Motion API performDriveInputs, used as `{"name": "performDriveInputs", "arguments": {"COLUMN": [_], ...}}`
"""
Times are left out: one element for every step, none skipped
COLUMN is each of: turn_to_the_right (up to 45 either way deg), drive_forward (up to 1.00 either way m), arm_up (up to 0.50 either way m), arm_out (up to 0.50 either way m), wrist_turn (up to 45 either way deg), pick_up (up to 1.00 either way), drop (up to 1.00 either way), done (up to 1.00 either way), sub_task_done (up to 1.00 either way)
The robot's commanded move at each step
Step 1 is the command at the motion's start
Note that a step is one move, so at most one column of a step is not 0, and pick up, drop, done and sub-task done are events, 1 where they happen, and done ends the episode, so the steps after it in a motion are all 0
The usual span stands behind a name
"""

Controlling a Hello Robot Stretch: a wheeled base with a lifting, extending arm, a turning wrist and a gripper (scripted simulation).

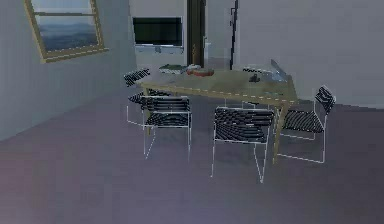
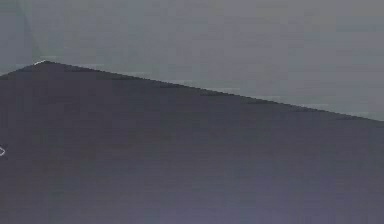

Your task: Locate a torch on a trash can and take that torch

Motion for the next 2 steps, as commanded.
{"name": "performDriveInputs", "arguments": {"turn_to_the_right": [-21.0, 0.0], "drive_forward": [0.00, 0.45], "arm_up": [0.00, 0.00], "arm_out": [0.00, 0.00], "wrist_turn": [0.0, 0.0], "pick_up": [0.00, 0.00], "drop": [0.00, 0.00], "done": [0.00, 0.00], "sub_task_done": [0.00, 0.00]}}
